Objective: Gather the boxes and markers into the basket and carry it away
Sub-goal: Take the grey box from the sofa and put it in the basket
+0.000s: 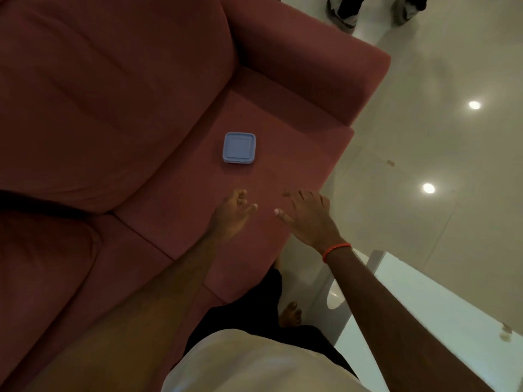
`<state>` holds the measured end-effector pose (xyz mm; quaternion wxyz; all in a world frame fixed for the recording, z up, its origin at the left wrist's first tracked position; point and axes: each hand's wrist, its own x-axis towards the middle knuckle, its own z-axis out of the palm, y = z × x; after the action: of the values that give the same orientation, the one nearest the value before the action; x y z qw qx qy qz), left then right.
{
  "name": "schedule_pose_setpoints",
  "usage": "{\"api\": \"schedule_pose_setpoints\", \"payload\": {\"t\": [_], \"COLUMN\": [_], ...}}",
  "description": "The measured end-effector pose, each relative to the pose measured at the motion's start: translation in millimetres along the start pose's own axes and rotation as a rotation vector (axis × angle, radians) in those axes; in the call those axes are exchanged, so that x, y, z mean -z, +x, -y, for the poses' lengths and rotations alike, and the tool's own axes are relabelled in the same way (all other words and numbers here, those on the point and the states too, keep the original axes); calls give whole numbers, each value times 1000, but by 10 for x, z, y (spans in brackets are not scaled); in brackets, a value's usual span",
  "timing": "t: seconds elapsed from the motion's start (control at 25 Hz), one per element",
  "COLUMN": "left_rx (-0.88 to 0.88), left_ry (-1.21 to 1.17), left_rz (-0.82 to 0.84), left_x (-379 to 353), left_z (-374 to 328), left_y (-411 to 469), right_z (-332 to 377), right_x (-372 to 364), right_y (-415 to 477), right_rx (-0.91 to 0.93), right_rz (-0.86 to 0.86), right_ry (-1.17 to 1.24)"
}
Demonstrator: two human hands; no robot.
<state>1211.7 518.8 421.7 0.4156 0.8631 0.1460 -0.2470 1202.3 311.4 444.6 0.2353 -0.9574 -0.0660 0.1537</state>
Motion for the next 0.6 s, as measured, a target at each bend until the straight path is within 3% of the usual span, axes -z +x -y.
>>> {"api": "schedule_pose_setpoints", "payload": {"t": [0.36, 0.6], "left_rx": [96, 178], "left_ry": [-26, -127], "left_rz": [-96, -183], "left_x": [344, 467], "left_z": [196, 583], "left_y": [1510, 2302], "right_z": [-28, -251], "right_x": [-590, -920], "right_y": [1516, 2273], "right_rx": [-104, -327], "right_rz": [97, 56], "right_ry": [70, 271]}}
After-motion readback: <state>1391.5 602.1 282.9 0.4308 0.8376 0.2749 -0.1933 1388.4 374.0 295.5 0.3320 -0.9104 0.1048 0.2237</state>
